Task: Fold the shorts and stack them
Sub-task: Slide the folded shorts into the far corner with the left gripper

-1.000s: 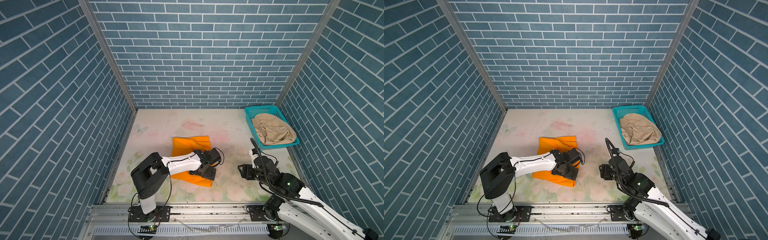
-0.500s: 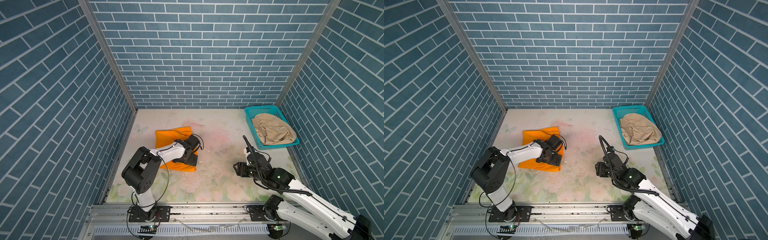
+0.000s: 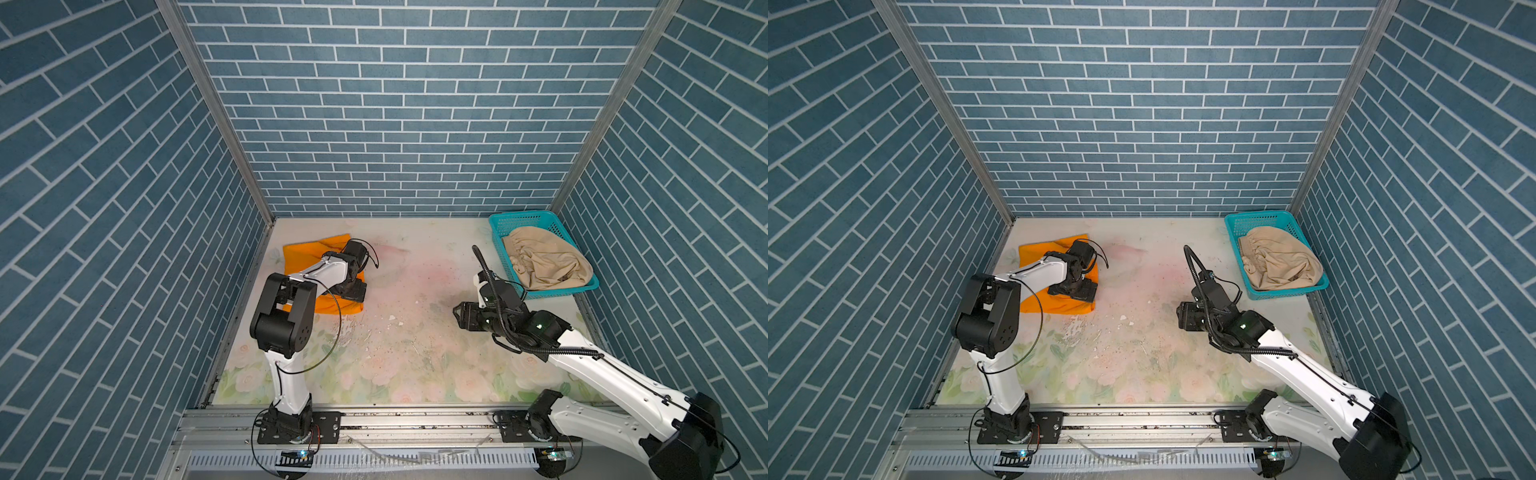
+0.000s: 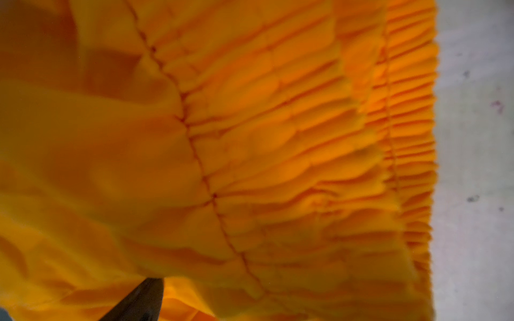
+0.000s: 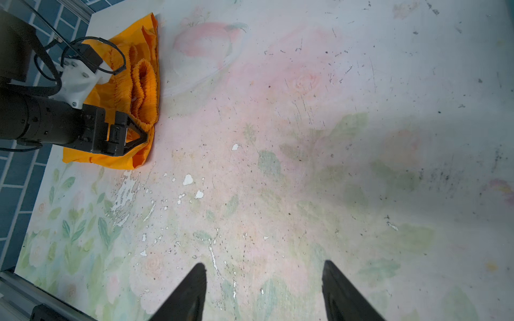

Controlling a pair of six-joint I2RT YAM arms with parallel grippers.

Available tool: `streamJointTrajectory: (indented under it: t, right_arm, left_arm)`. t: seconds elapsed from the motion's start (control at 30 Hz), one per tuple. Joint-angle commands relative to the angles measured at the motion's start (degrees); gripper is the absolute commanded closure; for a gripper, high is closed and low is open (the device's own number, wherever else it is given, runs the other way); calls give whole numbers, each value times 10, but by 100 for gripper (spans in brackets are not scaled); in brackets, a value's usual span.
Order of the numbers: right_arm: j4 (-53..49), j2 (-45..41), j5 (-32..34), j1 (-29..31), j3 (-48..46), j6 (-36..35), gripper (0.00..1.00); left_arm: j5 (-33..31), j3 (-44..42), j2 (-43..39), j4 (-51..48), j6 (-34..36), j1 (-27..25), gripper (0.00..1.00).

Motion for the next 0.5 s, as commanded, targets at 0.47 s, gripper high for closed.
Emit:
streamJointTrajectory:
  t: [0.47]
  right_arm:
    - [25,75,7,-13,67,-2,33]
  left_arm:
    - [-19,61,63,51,142,130,0]
